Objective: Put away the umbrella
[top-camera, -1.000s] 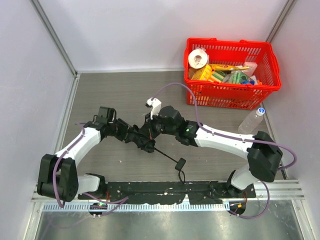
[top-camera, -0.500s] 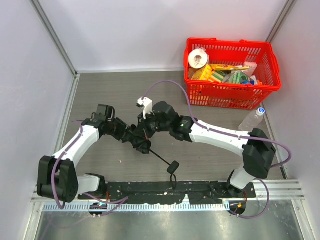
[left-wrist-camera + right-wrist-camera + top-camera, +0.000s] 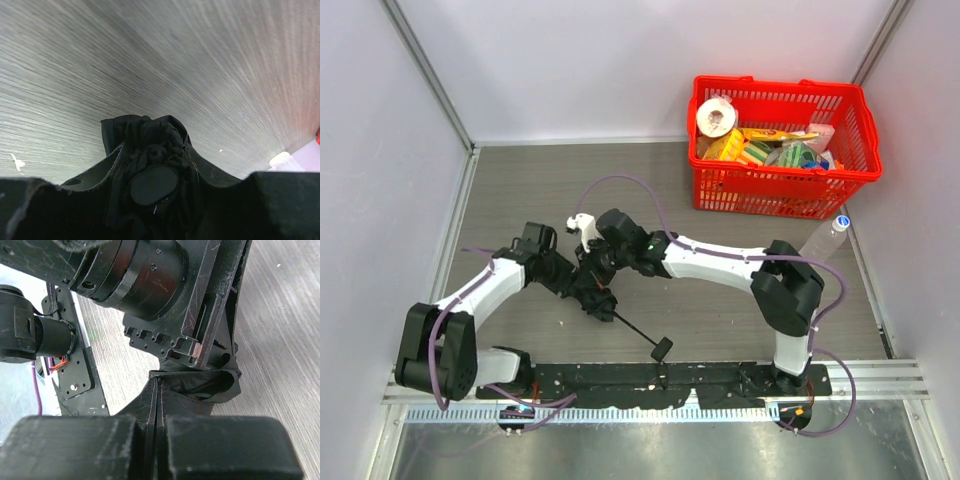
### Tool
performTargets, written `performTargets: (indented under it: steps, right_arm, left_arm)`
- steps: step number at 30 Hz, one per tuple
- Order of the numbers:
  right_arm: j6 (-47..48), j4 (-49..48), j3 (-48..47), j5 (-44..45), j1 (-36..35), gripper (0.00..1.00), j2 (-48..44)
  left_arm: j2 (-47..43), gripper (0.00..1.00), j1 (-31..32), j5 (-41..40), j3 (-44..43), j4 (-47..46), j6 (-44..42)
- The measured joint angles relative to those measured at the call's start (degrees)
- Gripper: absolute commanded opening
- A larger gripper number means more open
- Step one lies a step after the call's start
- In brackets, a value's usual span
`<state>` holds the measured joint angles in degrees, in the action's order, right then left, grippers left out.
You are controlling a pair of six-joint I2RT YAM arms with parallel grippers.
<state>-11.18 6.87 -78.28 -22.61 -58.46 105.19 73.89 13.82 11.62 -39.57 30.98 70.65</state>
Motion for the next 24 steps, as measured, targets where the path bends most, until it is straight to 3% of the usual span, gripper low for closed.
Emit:
performTargets:
  steps: [9, 17, 24]
  right_arm:
    - [-0.33, -10.58, 6.6, -1.05, -0.28, 0.0, 2.08]
    - [-0.39, -19.23, 12.35, -1.29, 0.15, 0.0, 2.1]
    - [-4.74, -26.97, 17.29, -0.37, 0.39, 0.0, 1.03]
  left_arm:
    - [3.15, 0.0, 0.33, -2.82, 2.99, -5.7, 0.92]
    - [7.61, 0.0, 0.35, 0.35, 3.06, -10.16, 0.2]
    - [5.11, 0.0, 0.52, 0.57, 7.04, -16.15, 0.46]
